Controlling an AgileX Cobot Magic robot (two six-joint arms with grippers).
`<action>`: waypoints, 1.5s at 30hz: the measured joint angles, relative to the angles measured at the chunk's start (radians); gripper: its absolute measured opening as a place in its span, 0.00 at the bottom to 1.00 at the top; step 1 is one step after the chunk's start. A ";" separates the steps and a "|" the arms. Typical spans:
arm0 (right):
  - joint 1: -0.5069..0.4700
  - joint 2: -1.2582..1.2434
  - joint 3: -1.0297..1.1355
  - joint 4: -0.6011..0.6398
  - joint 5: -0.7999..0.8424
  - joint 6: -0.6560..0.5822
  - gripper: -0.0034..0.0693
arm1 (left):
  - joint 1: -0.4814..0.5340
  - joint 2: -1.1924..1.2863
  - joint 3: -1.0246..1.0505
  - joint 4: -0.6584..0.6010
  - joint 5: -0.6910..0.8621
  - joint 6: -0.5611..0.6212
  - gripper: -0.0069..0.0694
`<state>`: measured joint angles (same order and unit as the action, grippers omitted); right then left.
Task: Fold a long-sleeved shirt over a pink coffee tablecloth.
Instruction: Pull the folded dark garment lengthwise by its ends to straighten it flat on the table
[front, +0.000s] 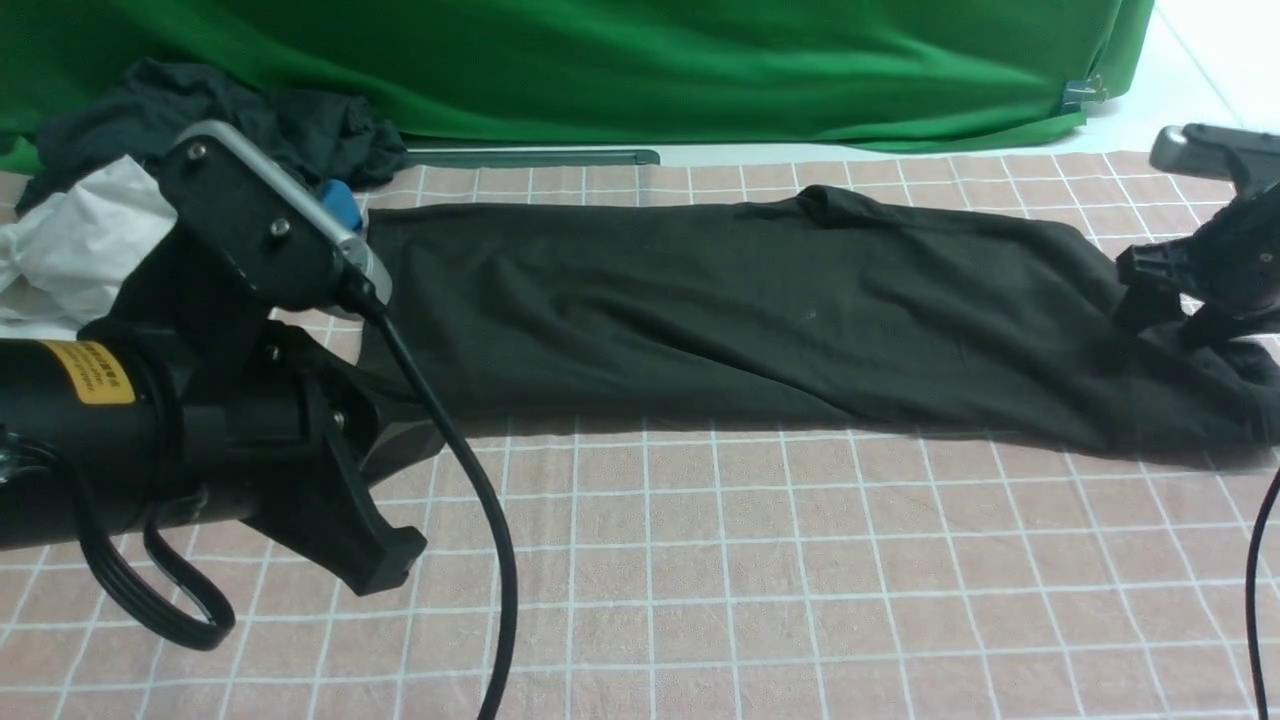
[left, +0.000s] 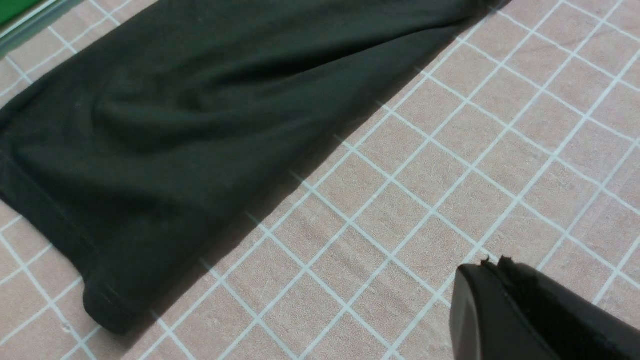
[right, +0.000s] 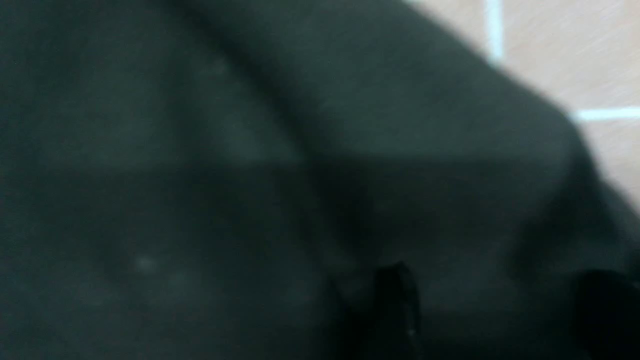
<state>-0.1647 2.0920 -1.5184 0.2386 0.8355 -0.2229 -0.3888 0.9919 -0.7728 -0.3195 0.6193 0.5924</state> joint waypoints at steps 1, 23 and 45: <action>0.002 0.000 0.000 -0.002 -0.009 0.001 0.68 | 0.000 0.000 0.000 0.000 0.000 0.000 0.11; -0.002 -0.017 -0.015 -0.118 0.089 0.092 0.70 | 0.000 0.000 0.000 -0.001 -0.001 0.000 0.11; -0.018 0.025 -0.009 -0.121 0.000 0.154 0.51 | 0.000 0.000 0.000 -0.015 0.001 0.000 0.11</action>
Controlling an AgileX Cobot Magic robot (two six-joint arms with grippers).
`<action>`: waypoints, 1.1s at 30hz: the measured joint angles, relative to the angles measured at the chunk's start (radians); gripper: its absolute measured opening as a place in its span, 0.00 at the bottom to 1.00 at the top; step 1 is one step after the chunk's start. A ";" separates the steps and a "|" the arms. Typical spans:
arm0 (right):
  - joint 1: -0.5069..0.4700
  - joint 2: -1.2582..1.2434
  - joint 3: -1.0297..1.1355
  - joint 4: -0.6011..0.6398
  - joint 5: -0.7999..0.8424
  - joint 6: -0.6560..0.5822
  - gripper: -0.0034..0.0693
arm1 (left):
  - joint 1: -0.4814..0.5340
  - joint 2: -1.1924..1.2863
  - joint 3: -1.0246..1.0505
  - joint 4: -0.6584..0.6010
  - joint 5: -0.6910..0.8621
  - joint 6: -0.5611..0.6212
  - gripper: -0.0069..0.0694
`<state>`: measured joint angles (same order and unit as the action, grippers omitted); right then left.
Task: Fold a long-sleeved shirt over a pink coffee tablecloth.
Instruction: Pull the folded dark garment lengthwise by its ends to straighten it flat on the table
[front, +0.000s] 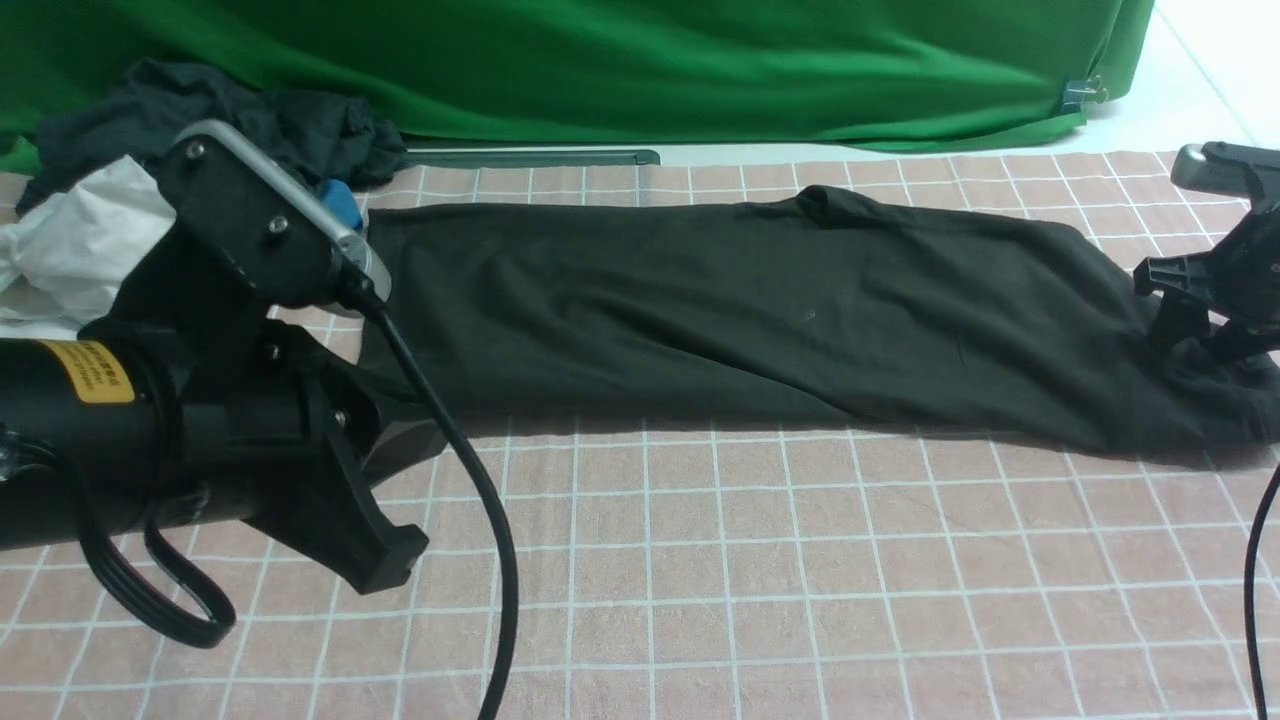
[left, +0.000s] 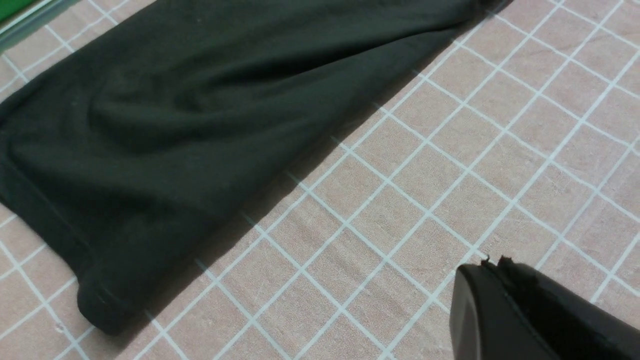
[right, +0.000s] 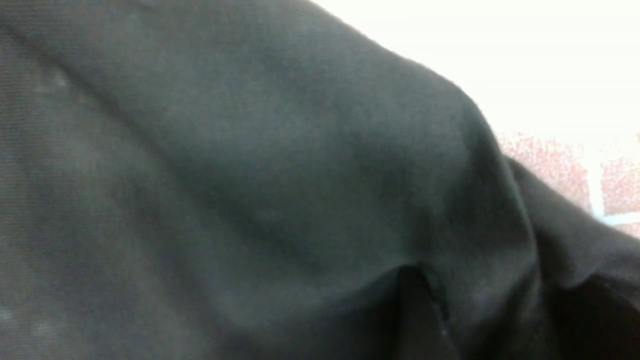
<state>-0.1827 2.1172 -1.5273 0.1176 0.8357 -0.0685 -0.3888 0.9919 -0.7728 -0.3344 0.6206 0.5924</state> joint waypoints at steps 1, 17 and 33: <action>0.000 0.000 0.000 0.000 0.000 -0.002 0.50 | 0.000 0.000 0.000 0.000 0.000 0.000 0.11; 0.000 -0.063 0.000 -0.091 -0.008 -0.094 0.12 | 0.000 0.000 0.000 -0.027 0.005 0.000 0.11; -0.007 -0.054 -0.003 -0.129 -0.162 -0.094 0.22 | 0.000 0.000 0.000 -0.029 0.005 0.000 0.11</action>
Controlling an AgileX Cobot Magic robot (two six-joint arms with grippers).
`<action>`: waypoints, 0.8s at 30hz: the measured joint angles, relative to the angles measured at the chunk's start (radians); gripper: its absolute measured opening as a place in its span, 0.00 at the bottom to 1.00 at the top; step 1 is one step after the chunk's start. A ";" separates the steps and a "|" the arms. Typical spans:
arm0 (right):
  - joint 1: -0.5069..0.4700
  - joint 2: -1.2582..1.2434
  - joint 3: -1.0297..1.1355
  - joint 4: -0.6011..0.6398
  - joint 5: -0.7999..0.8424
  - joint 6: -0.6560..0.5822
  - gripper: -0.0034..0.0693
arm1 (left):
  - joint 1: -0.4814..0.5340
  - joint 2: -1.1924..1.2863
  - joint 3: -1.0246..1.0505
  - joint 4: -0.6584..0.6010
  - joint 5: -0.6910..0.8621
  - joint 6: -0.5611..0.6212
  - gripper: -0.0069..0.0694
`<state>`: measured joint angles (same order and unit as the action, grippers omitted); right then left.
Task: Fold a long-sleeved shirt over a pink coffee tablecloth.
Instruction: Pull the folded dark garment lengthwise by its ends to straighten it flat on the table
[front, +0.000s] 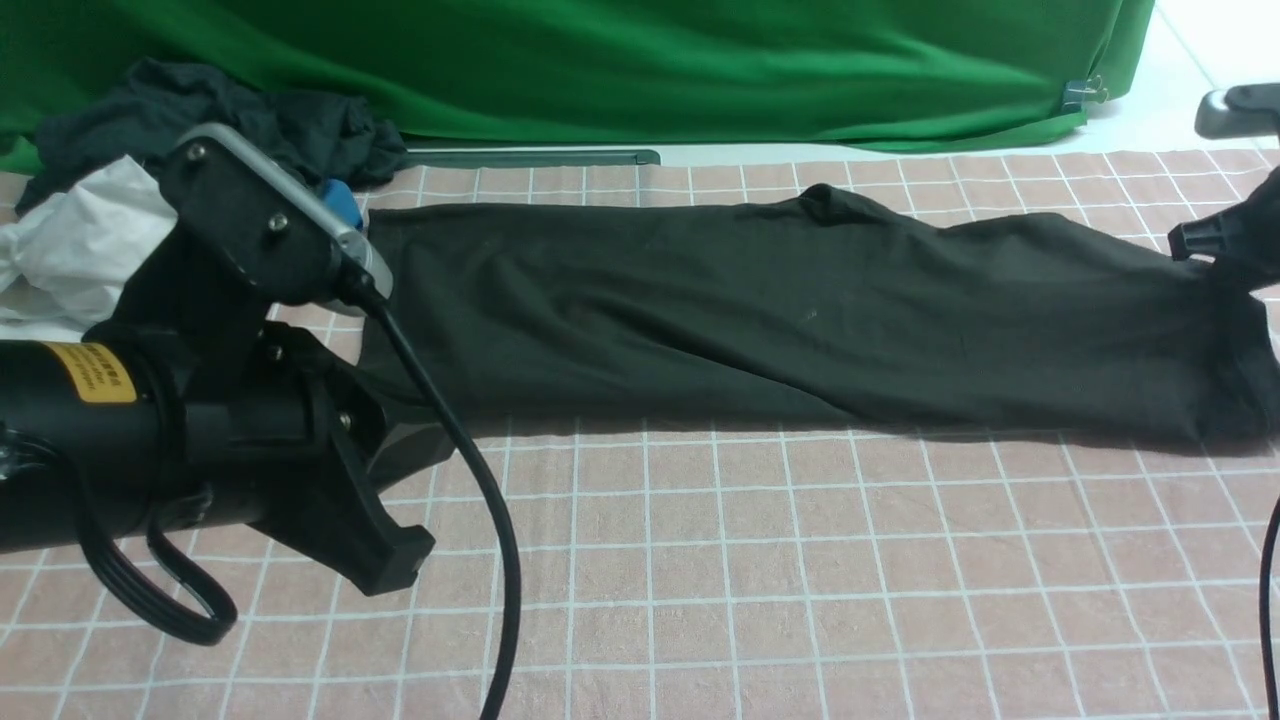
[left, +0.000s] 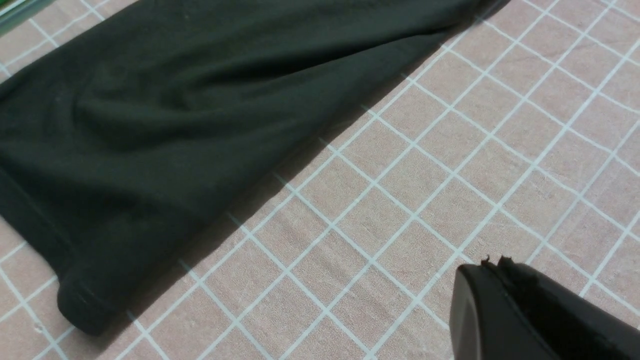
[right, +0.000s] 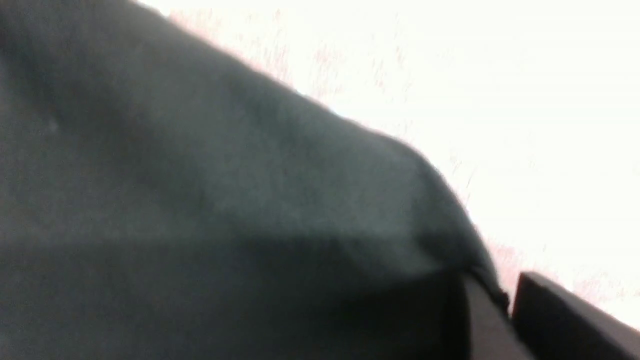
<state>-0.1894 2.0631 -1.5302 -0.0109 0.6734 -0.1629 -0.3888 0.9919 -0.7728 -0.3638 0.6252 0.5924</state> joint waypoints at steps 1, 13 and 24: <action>0.000 0.000 0.000 -0.002 -0.002 0.005 0.27 | 0.000 0.000 0.000 0.000 0.000 0.000 0.11; -0.079 0.003 0.000 0.053 0.104 0.107 0.85 | 0.000 0.000 0.000 -0.001 0.007 0.000 0.11; -0.099 0.070 0.000 0.179 0.112 0.043 0.85 | 0.000 0.000 0.000 -0.013 0.003 0.001 0.11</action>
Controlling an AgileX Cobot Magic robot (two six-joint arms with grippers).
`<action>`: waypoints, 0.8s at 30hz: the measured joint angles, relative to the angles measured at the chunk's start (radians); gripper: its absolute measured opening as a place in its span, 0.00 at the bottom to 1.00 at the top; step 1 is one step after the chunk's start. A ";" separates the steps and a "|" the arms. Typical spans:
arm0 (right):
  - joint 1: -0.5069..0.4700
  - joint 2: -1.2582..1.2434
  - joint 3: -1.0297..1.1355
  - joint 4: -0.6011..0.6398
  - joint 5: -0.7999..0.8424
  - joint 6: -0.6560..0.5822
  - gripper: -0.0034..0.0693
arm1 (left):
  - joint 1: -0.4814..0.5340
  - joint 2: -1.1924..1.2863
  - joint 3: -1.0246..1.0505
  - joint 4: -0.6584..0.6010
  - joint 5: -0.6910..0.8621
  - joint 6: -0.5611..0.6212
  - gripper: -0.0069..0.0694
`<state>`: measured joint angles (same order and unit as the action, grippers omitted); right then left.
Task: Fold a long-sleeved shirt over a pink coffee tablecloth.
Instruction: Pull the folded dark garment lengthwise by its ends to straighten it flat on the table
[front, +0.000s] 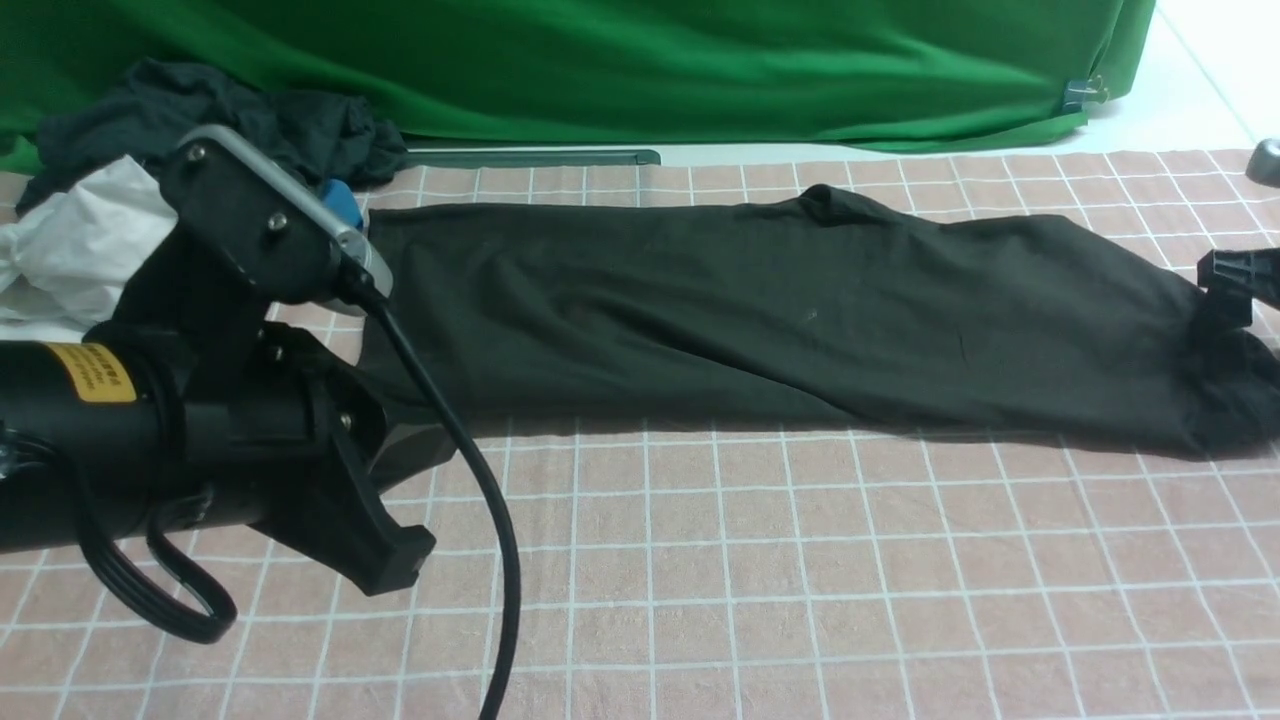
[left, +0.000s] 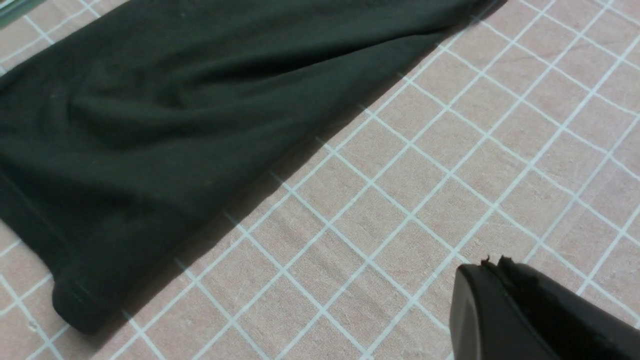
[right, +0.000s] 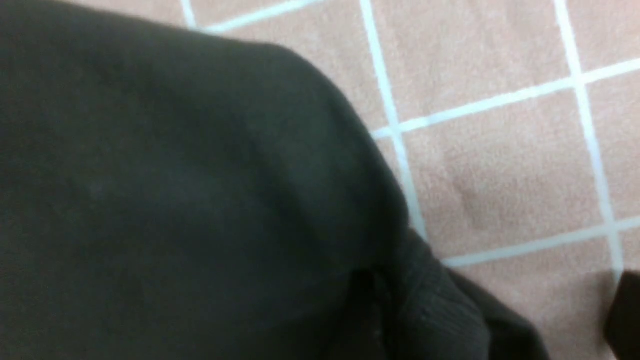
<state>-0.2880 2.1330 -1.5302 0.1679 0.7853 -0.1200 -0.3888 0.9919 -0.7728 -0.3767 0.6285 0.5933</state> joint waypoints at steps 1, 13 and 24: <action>0.000 0.002 -0.001 0.001 0.000 -0.004 0.84 | 0.000 0.000 0.000 -0.004 -0.002 0.000 0.11; 0.000 0.007 -0.008 0.010 0.017 -0.038 0.42 | 0.000 -0.032 0.000 -0.149 -0.095 0.139 0.11; 0.000 -0.082 -0.005 -0.057 0.071 -0.074 0.13 | 0.000 -0.144 0.000 -0.242 -0.128 0.264 0.11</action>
<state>-0.2880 2.0506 -1.5354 0.1110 0.8559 -0.1943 -0.3888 0.8479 -0.7728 -0.6191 0.5006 0.8577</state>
